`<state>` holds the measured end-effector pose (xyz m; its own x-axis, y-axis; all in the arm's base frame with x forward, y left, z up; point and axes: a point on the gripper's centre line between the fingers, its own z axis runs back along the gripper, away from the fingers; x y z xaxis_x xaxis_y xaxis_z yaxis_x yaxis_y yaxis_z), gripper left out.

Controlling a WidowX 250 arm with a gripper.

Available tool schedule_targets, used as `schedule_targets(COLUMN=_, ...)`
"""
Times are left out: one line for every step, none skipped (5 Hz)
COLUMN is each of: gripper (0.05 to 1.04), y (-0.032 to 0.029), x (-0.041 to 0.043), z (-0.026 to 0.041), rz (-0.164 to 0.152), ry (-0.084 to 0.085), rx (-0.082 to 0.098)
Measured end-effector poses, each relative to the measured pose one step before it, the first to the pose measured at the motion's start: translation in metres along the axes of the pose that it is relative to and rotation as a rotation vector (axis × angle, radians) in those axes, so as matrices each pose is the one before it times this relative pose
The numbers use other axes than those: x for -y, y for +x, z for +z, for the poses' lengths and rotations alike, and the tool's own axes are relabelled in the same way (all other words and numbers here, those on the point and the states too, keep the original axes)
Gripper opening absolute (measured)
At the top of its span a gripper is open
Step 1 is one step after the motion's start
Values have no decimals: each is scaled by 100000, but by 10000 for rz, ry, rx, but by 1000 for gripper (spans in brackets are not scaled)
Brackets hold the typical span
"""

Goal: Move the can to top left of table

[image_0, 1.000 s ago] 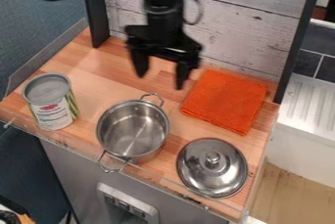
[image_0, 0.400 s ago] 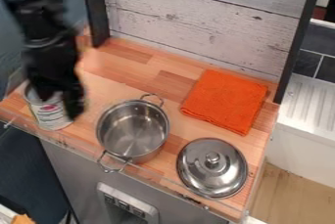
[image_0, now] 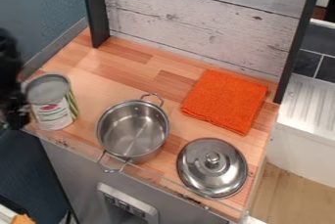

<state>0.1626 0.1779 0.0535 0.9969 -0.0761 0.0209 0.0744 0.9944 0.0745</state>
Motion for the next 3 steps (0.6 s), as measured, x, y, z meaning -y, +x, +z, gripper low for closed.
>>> schedule_targets(gripper=999, y=-327, x=-1116, z=-1025, rz=407, ry=56, rx=-437)
schedule_targets(gripper=999, y=909, x=222, z=-1940, rz=-154, ry=93, rx=-587)
schedule_targets(gripper=999, y=2371, x=1078, z=-493, rz=-330, ry=9, rx=-1)
